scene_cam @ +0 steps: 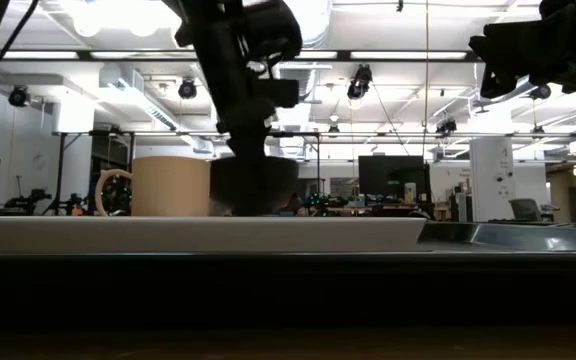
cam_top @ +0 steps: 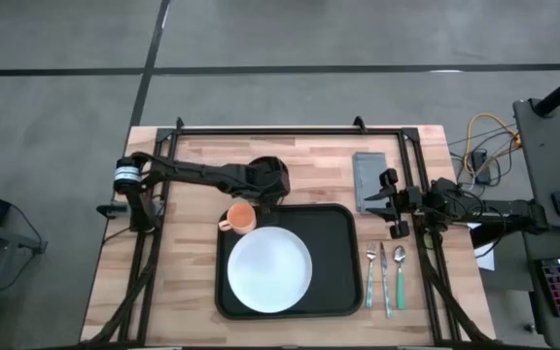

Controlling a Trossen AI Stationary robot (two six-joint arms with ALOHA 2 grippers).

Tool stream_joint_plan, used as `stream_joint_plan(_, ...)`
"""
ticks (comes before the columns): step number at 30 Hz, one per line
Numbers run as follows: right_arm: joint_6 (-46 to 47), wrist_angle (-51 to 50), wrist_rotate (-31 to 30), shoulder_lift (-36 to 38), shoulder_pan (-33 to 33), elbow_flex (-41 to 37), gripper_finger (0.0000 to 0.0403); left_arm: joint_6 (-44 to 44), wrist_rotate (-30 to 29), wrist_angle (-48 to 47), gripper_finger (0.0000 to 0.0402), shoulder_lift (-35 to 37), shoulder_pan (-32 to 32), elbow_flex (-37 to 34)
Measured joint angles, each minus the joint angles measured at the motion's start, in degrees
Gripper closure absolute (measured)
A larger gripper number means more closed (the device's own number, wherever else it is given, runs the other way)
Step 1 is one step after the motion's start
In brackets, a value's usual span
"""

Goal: Set up tray
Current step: Stack the black bowl on top of the white plate

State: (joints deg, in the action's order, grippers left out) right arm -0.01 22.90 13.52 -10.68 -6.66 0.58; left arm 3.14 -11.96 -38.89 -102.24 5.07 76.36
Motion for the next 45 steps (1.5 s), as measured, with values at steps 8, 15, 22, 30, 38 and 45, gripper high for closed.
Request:
stream_joint_plan(8, -0.02, 0.00, 0.00, -0.02, 0.00, 0.00, 0.0291, -0.94, -1.88, -2.37, 0.0401, 0.00, -7.76, 3.12)
stream_joint_plan(15, -0.02, 0.00, -0.02, -0.02, 0.00, 0.00, 0.0291, -0.94, -1.98, -2.94, 0.0401, 0.00, -14.28, 7.14)
stream_joint_plan(22, -0.04, -0.02, -0.02, -0.02, 0.00, 0.00, 0.0291, -0.94, -1.99, -3.35, 0.0401, 0.00, -19.91, 9.24)
stream_joint_plan(30, -0.20, -0.01, -0.04, -0.02, 0.00, 0.00, 0.0291, 0.61, -1.99, -3.82, 0.0401, -0.23, -25.50, 7.92)
stream_joint_plan(38, -0.22, 0.00, -0.04, -0.02, -0.02, 0.00, 0.0291, 1.90, -2.08, -3.78, 0.0402, -0.32, -30.22, 7.61)
stream_joint_plan(45, -0.20, -0.02, -0.04, -0.02, -0.02, 0.00, 0.0291, 2.06, -1.43, -3.58, 0.0402, -3.40, -32.20, 7.30)
